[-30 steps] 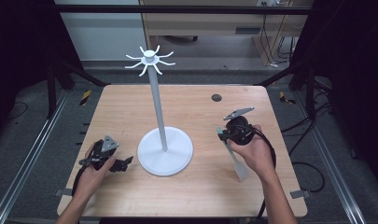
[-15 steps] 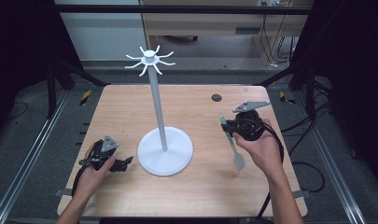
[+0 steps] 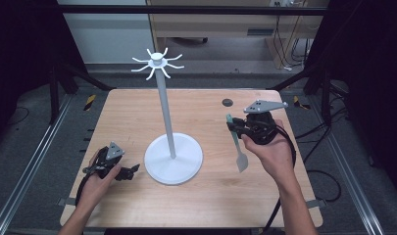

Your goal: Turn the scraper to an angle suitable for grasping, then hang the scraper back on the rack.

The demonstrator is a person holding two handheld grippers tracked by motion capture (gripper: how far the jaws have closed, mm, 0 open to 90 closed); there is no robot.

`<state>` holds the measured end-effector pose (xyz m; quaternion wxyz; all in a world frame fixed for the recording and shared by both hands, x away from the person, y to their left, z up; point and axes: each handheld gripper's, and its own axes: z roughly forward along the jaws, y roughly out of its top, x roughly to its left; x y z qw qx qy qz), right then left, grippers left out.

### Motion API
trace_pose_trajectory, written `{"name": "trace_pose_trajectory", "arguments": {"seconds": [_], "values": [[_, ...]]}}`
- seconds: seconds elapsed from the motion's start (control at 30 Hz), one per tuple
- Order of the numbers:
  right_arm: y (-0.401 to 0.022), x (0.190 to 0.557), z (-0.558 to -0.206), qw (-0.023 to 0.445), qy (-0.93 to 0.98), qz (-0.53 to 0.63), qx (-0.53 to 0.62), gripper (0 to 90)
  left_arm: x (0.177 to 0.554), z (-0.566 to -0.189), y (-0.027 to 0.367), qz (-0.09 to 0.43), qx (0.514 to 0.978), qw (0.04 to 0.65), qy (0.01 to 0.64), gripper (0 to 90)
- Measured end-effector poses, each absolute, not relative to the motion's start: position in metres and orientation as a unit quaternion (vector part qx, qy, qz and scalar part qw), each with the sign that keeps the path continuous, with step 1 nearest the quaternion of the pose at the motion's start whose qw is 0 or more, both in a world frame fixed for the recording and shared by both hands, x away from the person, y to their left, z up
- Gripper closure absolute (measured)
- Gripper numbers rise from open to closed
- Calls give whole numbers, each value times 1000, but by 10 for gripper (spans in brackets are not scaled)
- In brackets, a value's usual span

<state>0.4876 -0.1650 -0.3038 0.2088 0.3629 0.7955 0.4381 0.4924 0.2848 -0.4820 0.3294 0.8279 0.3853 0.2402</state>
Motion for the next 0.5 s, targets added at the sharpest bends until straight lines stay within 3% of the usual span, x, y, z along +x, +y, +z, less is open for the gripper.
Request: {"name": "trace_pose_trajectory", "arguments": {"seconds": [0.5], "values": [[-136,467,-259,223,771,509,312,746,492,-482,285,241,826,331,386,37]]}}
